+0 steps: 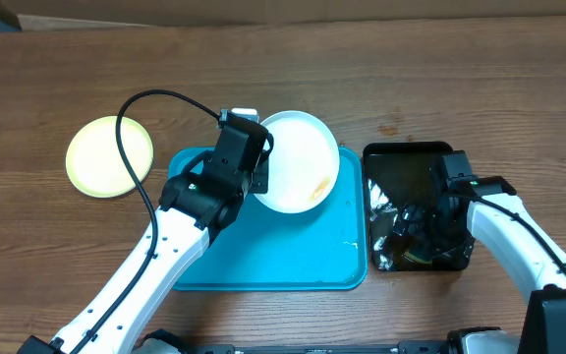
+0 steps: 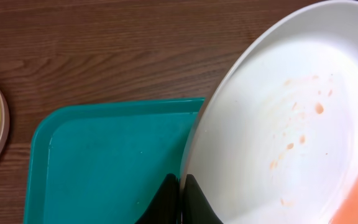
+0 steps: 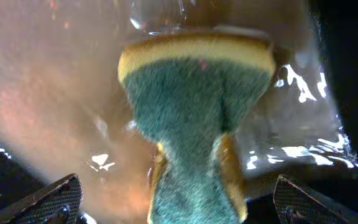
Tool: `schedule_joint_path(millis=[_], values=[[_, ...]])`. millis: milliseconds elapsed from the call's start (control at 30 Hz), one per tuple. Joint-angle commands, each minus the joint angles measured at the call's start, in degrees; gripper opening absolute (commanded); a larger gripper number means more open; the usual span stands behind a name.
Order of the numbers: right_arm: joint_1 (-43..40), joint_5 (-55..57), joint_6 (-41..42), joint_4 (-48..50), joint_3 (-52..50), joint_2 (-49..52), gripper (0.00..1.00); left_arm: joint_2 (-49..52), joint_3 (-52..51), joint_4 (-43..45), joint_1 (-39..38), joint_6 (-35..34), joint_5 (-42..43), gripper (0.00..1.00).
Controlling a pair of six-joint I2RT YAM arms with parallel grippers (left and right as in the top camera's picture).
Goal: Clean dirty plates on tray and stack at the side
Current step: 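Lift the white plate with the left gripper and tilt it over the black tray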
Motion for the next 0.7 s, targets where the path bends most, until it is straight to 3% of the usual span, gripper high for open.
schedule_joint_path(millis=[0,133,167,200,233,267,400,500,633,667], values=[[0.02,-3.21,1.68,0.28,0.33,-0.28,0.98,-0.11,1.62,0.98,-0.48,-1.22,0.9,0.04],[0.02,-3.19,1.68,1.95,-1.79,-0.26,0.9,0.44,1.62,2.19,-0.76,-1.22,1.18,0.04],[0.02,-3.19,1.68,2.82,-2.45,-0.26,0.76,0.44,1.62,2.6,-0.87,-1.18,1.57,0.04],[0.02,-3.19,1.68,3.56,-2.99,-0.26,0.54,0.44,1.62,2.93,-1.03,-1.18,1.92,0.04],[0.02,-3.19,1.66,4.04,-3.34,-0.26,0.2,0.44,1.62,3.19,-1.18,-1.16,1.95,0.04],[0.0,-3.21,1.66,4.15,-3.52,-0.26,0.04,0.44,1.62,3.39,-1.42,-1.18,1.92,0.04],[-0.11,-4.83,0.87,3.93,-2.6,-0.28,0.07,0.44,1.62,4.61,-1.99,-1.01,1.95,0.04],[-0.11,-6.54,-1.9,2.38,0.96,-0.28,0.32,0.44,1.62,5.79,-2.67,-0.94,1.95,0.04],[-0.11,-5.4,-3.45,-1.31,7.17,-0.28,0.42,0.44,1.62,7.56,-3.91,-0.98,1.99,0.04],[-0.11,-4.55,-3.52,-2.1,8.55,-0.28,0.51,0.44,1.62,8.02,-4.44,-0.98,1.99,0.04]])
